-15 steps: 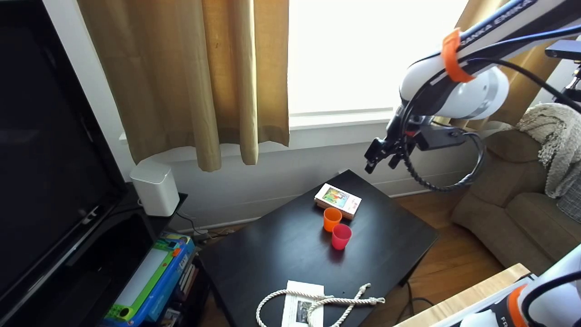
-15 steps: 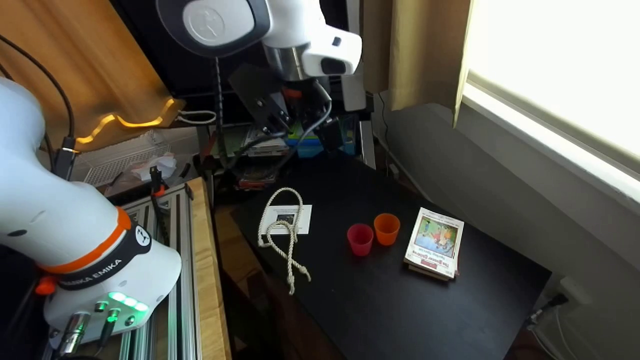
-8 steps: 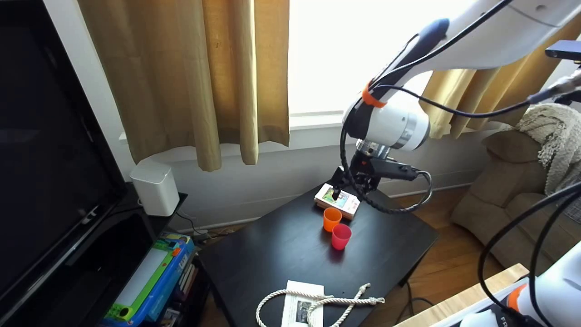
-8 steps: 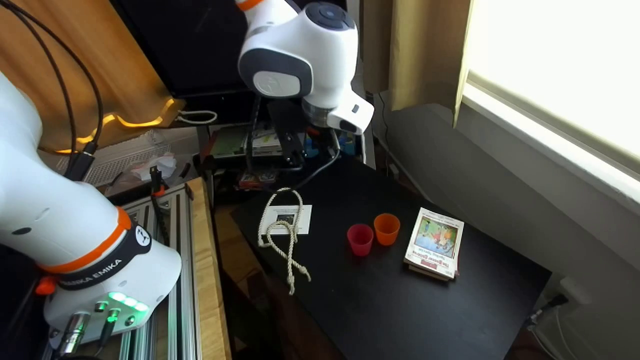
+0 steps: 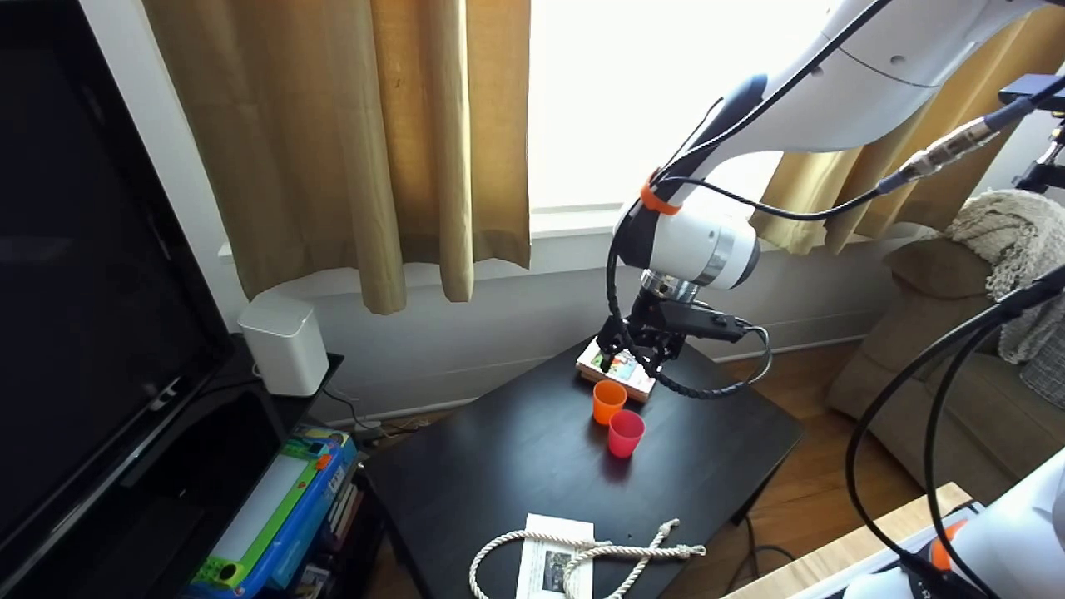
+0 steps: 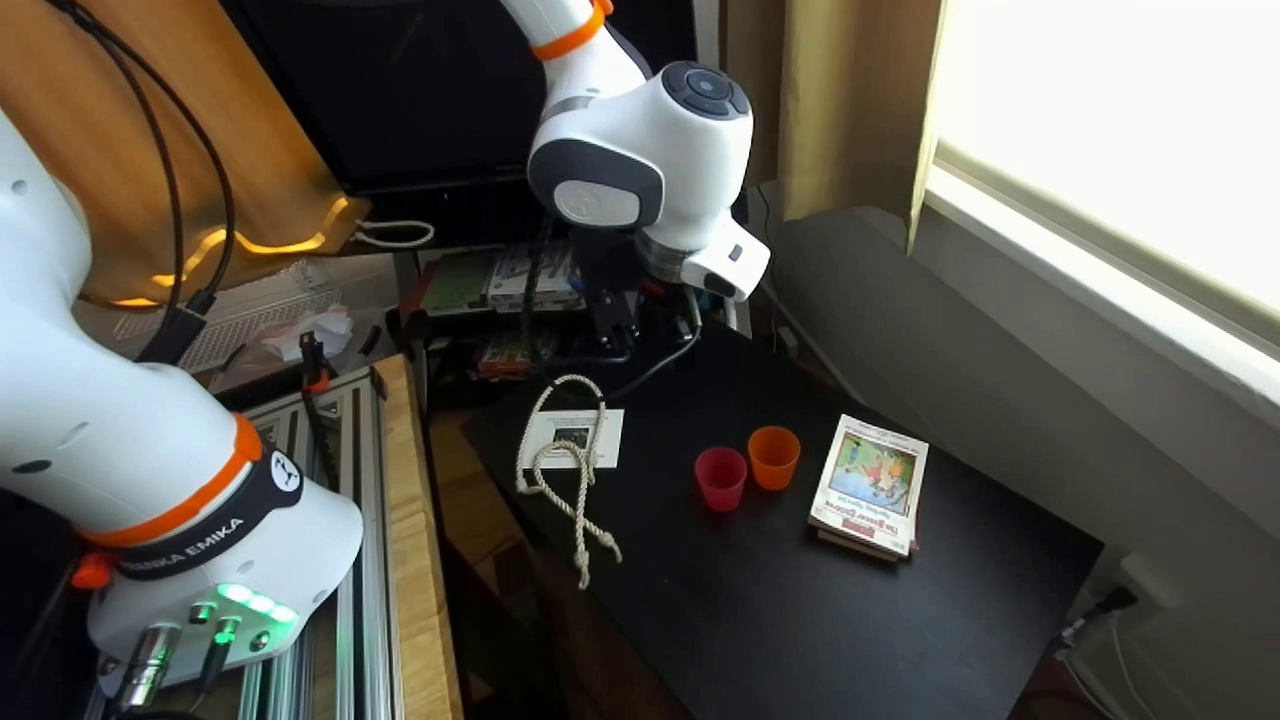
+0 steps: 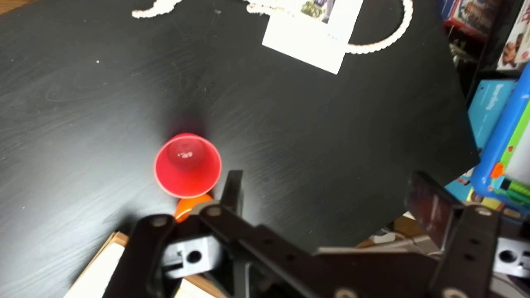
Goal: Stack the cups, then turn them upside down
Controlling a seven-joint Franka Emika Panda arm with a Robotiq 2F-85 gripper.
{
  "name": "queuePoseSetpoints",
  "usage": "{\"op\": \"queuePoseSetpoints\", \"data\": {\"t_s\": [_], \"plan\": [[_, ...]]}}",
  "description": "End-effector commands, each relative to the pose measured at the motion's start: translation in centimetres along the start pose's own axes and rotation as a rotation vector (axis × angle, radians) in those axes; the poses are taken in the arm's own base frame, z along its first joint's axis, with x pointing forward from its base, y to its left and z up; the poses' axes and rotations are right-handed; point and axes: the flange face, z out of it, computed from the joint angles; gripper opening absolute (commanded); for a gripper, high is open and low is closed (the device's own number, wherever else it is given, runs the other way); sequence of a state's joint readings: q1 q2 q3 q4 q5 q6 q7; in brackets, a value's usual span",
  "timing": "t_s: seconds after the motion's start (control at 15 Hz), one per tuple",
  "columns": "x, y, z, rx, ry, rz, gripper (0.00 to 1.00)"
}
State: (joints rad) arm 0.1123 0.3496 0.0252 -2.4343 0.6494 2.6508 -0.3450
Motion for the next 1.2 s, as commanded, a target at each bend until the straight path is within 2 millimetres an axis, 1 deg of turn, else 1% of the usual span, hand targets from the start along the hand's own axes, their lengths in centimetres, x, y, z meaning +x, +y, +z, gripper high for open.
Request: {"op": "queuePoseSetpoints", "data": {"t_s": [0.0, 0.13, 0.4, 0.53, 0.8, 1.13], "plan": [[0.2, 3.1, 3.1, -0.072, 0.082, 0.122, 1.00], [-0.4, 5.4, 5.0, -0.130, 0.113, 0.193, 1.00], [-1.3, 8.0, 9.3, -0.162, 0.061, 0.286, 1.00], [-1.3, 9.3, 10.9, -0.184, 0.065, 0.335, 1.00], [-0.1, 10.2, 13.7, -0.208, 0.103, 0.350, 1.00], [2.4, 9.8, 16.9, -0.173, 0.096, 0.356, 1.00]]}}
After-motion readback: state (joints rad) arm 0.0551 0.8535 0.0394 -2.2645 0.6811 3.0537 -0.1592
